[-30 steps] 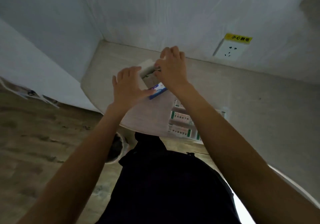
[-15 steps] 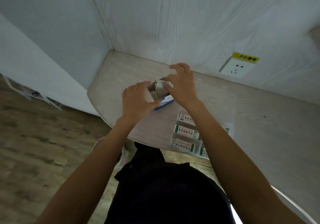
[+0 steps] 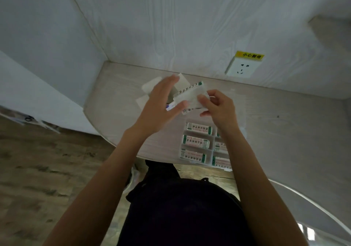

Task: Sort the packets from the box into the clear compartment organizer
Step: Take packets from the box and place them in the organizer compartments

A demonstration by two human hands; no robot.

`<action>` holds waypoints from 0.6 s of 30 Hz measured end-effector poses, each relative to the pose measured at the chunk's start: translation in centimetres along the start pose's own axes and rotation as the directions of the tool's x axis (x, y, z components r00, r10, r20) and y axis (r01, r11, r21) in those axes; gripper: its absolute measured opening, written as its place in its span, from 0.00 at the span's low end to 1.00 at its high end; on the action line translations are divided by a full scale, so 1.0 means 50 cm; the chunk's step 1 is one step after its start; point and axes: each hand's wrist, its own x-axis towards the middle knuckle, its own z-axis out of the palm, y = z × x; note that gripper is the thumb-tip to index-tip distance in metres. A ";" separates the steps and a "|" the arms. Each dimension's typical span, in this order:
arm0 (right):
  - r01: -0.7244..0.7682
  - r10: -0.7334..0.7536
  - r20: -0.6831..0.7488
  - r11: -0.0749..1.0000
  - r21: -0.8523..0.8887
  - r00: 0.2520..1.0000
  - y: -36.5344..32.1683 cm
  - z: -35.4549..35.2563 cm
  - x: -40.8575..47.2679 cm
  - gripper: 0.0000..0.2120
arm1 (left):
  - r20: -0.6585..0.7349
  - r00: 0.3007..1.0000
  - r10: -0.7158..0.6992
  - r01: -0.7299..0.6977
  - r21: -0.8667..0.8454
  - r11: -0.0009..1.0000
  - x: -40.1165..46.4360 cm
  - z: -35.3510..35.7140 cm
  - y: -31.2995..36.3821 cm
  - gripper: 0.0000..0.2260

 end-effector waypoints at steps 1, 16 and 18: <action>-0.013 0.013 0.019 1.000 -0.002 1.000 0.004 -0.003 -0.004 0.03 | 0.075 0.997 -0.026 0.029 -0.035 0.999 0.005 0.007 0.009 0.28; -0.154 0.152 -0.095 0.988 -0.006 0.984 0.083 -0.105 -0.082 0.02 | 0.335 0.931 -0.143 0.208 -0.165 0.964 -0.015 0.163 0.036 0.05; -0.141 0.138 -0.093 0.990 -0.026 0.986 0.091 -0.113 -0.092 0.02 | 0.355 0.919 -0.170 0.255 -0.210 0.944 -0.025 0.173 0.046 0.07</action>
